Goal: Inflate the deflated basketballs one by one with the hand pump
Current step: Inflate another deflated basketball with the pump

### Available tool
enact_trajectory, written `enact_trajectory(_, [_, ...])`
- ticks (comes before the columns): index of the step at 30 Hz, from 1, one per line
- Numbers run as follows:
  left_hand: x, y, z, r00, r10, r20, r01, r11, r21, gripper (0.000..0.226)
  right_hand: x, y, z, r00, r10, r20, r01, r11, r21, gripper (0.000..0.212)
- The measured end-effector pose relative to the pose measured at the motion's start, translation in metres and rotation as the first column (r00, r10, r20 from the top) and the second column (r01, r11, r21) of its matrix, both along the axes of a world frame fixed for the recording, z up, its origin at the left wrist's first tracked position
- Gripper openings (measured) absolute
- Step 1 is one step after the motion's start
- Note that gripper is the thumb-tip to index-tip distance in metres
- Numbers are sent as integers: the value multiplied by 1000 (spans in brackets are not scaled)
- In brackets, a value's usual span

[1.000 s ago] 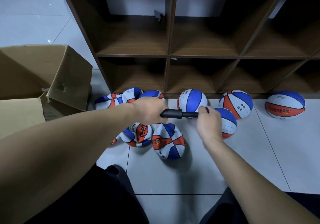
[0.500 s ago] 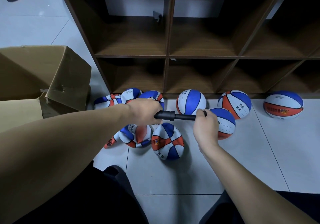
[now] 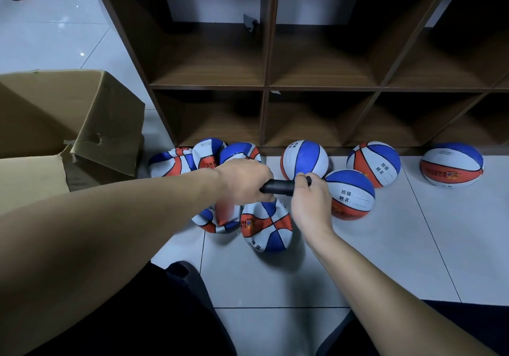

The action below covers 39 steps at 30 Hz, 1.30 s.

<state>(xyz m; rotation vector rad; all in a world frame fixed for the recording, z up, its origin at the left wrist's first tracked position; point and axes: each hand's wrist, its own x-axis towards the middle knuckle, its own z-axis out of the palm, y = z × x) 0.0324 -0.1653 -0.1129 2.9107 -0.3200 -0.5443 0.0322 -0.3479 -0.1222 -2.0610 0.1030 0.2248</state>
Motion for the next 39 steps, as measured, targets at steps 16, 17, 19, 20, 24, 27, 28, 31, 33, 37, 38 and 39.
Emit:
enact_trajectory(16, [-1, 40, -2, 987, 83, -139, -83, 997, 9, 20, 32, -40, -13, 976, -149, -159, 161, 984, 70, 35])
enact_trajectory(17, [-1, 38, -3, 989, 74, -131, -73, 997, 15, 19, 31, -37, -12, 973, -167, -159, 180, 981, 73, 36])
enact_trajectory(19, [-2, 36, -5, 992, 74, -104, -71, 997, 31, 22, 27, -31, -7, 974, -183, -132, 193, 979, 68, 36])
enact_trajectory(20, [-2, 35, -5, 993, 80, -90, -78, 996, 34, 24, 26, -28, -4, 976, -185, -111, 193, 979, 65, 36])
enact_trajectory(24, [-1, 27, -1, 996, 72, -56, -72, 997, 10, 29, 18, -17, 0, 991, -127, -36, 128, 991, 28, 35])
enact_trajectory(27, [-1, 21, 1, 998, 46, -37, -45, 999, 16, 30, 12, -11, 0, 997, -72, -28, 73, 997, 35, 36])
enact_trajectory(28, [-1, 20, 1, 999, 40, -29, -39, 999, 19, 30, 11, -9, 0, 998, -60, -29, 61, 998, 33, 36])
enact_trajectory(31, [1, 13, 0, 999, 31, -30, -32, 1000, -1, 29, 7, -4, -1, 999, -21, -32, 22, 999, 23, 36])
enact_trajectory(33, [2, 9, -1, 999, 27, -32, -28, 999, -21, 29, 5, -1, 0, 1000, 2, -26, -1, 1000, 14, 36])
enact_trajectory(37, [2, 2, 1, 999, 15, -29, -15, 1000, -24, 28, 3, 2, 0, 999, 9, -41, -9, 1000, 1, 33])
enact_trajectory(38, [3, 2, 1, 999, 14, -33, -15, 1000, -22, 28, 4, 2, -1, 999, 6, -50, -5, 1000, 11, 33])
enact_trajectory(39, [3, 2, 1, 999, 12, -37, -12, 1000, -19, 28, 5, 2, -2, 998, 2, -61, 0, 1000, 25, 34])
